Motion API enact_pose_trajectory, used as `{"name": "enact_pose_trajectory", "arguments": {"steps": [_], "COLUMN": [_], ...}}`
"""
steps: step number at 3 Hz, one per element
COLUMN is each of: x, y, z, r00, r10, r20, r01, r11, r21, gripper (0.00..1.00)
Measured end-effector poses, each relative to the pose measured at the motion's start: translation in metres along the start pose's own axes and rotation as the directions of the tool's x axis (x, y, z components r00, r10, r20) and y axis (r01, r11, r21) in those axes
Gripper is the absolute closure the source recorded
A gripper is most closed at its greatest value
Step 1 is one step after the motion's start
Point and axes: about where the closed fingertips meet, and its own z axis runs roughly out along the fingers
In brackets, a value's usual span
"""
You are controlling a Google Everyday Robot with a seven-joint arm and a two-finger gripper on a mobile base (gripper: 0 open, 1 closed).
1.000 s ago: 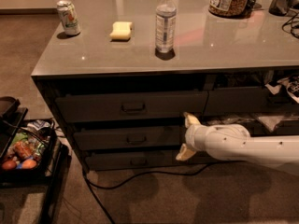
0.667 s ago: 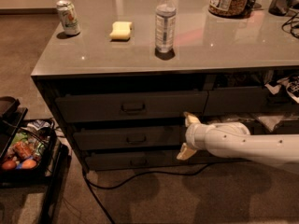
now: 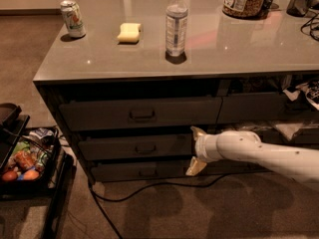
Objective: Open middle drawer
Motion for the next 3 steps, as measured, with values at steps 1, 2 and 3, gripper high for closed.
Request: {"name": "enact_pose_trajectory", "arguments": {"steps": [1,2,3], "x": [0.0123,0.0209,0.0209], "y": [0.0134,0.0193,0.0194], "z": [0.0124,0.0120,0.0121], "r00": [0.978,0.965,0.965], "r10": [0.137,0.139,0.139], "r20": [0.158,0.225,0.225], "r01": [-0.130,-0.134,-0.134], "r11": [0.9901,0.9903,0.9903], "r21": [-0.053,-0.037,-0.037], "gripper": [0.00,0.00,0.00]}}
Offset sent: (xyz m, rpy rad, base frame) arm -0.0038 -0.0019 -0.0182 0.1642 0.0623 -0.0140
